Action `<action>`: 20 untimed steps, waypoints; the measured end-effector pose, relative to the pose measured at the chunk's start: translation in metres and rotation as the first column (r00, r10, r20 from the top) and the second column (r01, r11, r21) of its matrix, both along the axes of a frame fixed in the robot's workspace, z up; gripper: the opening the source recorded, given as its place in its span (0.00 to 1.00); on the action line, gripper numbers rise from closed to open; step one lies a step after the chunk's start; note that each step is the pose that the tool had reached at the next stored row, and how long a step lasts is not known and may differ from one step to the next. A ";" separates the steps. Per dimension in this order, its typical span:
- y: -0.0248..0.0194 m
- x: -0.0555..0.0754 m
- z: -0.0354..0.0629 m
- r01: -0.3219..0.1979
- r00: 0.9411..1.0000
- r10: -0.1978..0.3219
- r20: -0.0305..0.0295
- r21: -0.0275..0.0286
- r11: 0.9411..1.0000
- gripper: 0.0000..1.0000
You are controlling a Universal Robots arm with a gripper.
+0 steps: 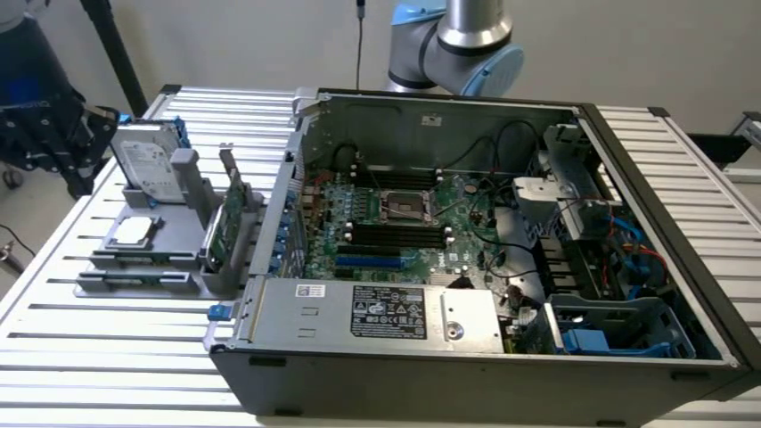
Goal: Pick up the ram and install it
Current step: 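Pick up the ram and move it above insertion slot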
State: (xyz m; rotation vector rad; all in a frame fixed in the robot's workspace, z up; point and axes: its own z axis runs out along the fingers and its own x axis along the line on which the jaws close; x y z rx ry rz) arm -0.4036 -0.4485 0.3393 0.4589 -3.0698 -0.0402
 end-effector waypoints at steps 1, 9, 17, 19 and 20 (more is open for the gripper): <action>0.0000 0.000 -0.0002 -0.018 1.000 0.018 0.000 0.000 1.000 0.11; 0.0000 0.000 -0.0026 -0.163 0.987 0.163 0.000 0.000 0.987 0.11; 0.0000 0.000 -0.0052 -0.304 0.953 0.304 0.000 0.000 0.953 0.11; 0.0000 0.000 -0.0059 -0.338 0.941 0.338 0.000 0.000 0.941 0.11; 0.0000 0.000 -0.0062 -0.355 0.935 0.355 0.000 0.000 0.935 0.11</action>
